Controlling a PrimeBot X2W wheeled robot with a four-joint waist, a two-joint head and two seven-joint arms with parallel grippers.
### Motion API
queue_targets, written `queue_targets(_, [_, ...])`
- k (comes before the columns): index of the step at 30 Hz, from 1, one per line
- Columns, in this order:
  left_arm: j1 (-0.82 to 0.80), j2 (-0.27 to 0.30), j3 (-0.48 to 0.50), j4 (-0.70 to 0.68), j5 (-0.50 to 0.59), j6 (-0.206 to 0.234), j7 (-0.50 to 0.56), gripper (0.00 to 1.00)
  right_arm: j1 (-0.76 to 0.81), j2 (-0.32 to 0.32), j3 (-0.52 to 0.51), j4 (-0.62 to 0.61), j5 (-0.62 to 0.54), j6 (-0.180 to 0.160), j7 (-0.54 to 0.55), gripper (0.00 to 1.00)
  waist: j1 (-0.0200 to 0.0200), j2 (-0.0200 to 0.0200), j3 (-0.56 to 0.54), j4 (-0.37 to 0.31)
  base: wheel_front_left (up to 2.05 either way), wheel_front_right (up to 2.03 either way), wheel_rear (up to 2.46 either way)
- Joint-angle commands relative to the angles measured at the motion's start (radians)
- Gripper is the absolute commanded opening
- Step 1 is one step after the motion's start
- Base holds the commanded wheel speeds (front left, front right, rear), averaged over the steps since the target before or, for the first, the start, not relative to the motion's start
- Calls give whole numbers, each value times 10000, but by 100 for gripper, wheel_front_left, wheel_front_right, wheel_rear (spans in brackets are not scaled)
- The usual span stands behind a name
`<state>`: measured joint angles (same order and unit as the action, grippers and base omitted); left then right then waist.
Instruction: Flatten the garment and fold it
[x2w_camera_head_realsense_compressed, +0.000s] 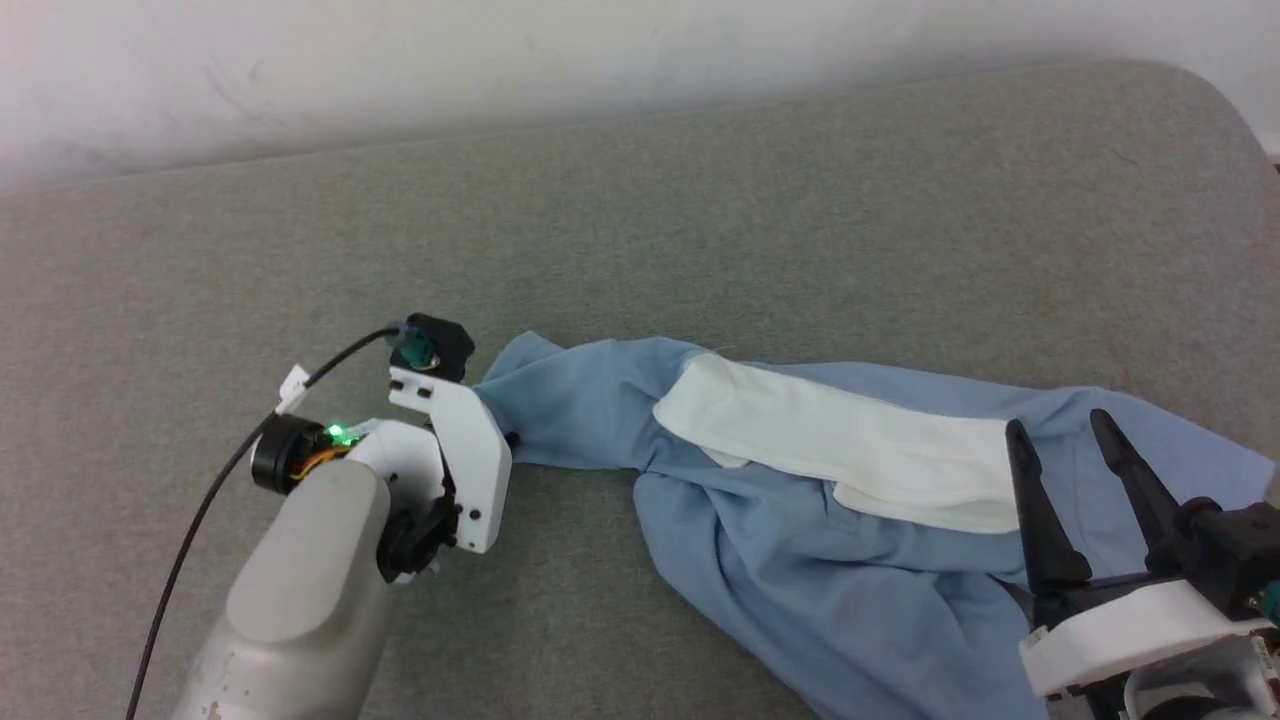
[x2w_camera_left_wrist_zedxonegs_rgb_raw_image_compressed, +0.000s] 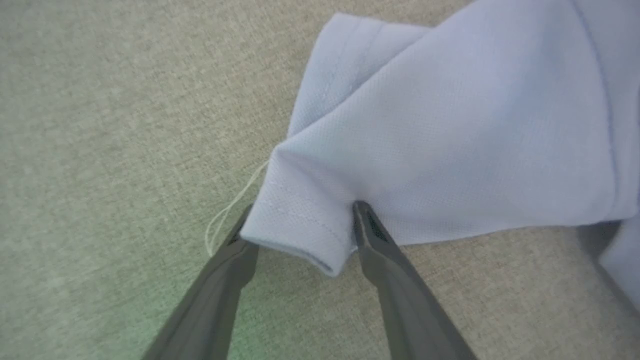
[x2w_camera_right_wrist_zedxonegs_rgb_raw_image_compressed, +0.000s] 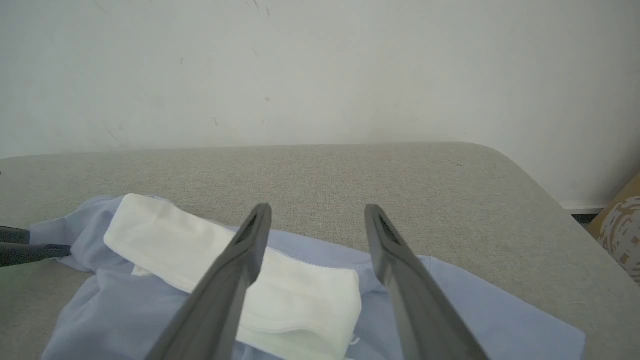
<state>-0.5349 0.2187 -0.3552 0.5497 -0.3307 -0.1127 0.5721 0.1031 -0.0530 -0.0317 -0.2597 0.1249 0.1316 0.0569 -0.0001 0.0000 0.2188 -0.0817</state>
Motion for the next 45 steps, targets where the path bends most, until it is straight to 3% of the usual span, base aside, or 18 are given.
queue_targets(1, [590, -119, -333, 481, -119, -105, 405, 13, -138, 26, -28, 44, 49, -9, -80, 100, 1, 0, 89, -109, 0, 0, 0])
queue_targets(2, [637, -104, -444, 427, -243, -127, 554, 0, -145, 26, -56, 82, 90, -9, -96, 100, 1, 0, 68, -104, 0, 0, 0])
queue_targets(4, [717, -14, -612, 198, -414, -152, 539, 0, -144, 26, -97, 130, 149, -9, -89, 100, 1, 0, 2, -64, 0, 0, 0])
queue_targets(7, [886, 178, -378, -332, -456, -4, -373, 0, -131, 27, -175, 192, 204, -9, -45, 100, 1, 0, -165, 35, 0, 0, 0])
queue_targets(13, [1939, 475, 666, -1970, -599, 1121, -2147, 0, 38, 27, -447, 131, 323, -9, 90, 100, 1, 0, -492, 376, 0, 0, 0])
queue_targets(18, [3284, 966, 1423, -3756, -589, 1992, -2712, 0, 91, 27, -876, 560, 684, -9, 441, 100, 1, 0, -605, 665, 0, 0, 0])
queue_targets(22, [4241, 1151, 1802, -5108, -547, 2559, -2824, 0, -305, -163, -1598, 1703, 1079, -9, 920, 100, 1, 0, -588, 854, 0, 0, 0])
queue_targets(28, [4988, 1185, 1992, -6454, -594, 2934, -2776, 0, -1809, -1298, -2123, 4337, 2202, -9, 2121, 100, 1, 0, -312, 1138, 0, 0, 0])
queue_targets(34, [4982, 1106, 1901, -7148, -523, 3062, -2818, 0, -3613, -2593, -1728, 6559, 2803, -9, 3343, 100, 1, 0, 229, 1487, 0, 0, 0])
queue_targets(40, [4696, 915, 1678, -7274, -548, 3001, -2932, 0, -4713, -3260, -774, 8312, 3555, -9, 4900, 100, 1, 0, 679, 1777, 0, 0, 0])
queue_targets(41, [4654, 889, 1641, -7241, -562, 2978, -2952, 0, -4745, -3308, -604, 8578, 3711, -9, 5300, 48, 1, 0, 710, 1823, 0, 0, 0])
queue_targets(42, [4627, 864, 1618, -7197, -582, 2961, -2975, 0, -4767, -3364, -443, 8779, 3826, -9, 5661, 17, 1, 0, 729, 1856, 0, 0, 0])
queue_targets(43, [4617, 849, 1597, -7147, -606, 2943, -2982, 0, -4801, -3385, -381, 8944, 3953, -9, 5918, 0, 1, 0, 736, 1872, 0, 0, 0])
queue_targets(45, [4605, 830, 1559, -7054, -683, 2879, -2985, 0, -4850, -3384, -256, 9179, 4202, -9, 6403, 0, 1, 0, 701, 1885, 0, 0, 0])
